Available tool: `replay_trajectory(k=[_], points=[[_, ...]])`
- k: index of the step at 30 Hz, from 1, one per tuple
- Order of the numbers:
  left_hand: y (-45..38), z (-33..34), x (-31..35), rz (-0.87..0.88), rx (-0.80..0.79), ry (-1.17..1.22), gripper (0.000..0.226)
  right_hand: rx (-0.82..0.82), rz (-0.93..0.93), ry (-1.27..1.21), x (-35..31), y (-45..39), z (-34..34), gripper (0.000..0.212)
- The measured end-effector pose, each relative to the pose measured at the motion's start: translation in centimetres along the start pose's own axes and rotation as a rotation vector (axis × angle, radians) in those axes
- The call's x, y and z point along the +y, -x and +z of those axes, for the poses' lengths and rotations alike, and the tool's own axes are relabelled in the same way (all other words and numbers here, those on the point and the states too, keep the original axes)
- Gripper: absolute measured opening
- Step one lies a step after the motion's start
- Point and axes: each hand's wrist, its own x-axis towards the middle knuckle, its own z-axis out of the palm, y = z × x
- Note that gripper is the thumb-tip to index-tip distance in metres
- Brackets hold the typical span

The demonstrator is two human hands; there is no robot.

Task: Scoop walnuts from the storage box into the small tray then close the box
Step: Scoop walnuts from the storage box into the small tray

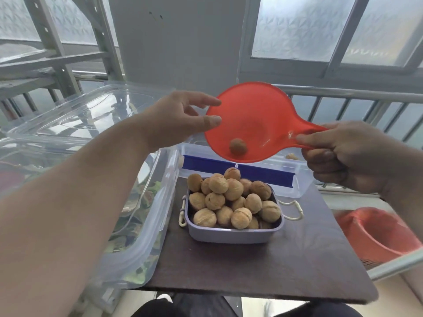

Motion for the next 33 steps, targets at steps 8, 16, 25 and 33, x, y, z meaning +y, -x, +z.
replay_trajectory(k=[8,16,25,33], points=[[0.6,0.0,0.5,0.125,-0.098,0.101,0.032,0.278,-0.18,0.142,3.4,5.4,1.6,0.034],[0.7,-0.3,0.1,0.147,-0.11,0.168,0.027,0.347,-0.516,0.642,5.5,7.5,3.0,0.045],[0.4,-0.2,0.0,0.088,-0.072,0.174,0.034,0.528,-0.684,0.876,5.5,7.7,3.8,0.046],[0.3,-0.1,-0.2,0.052,-0.078,0.131,0.062,0.472,-0.625,0.843,5.9,7.5,4.1,0.041]])
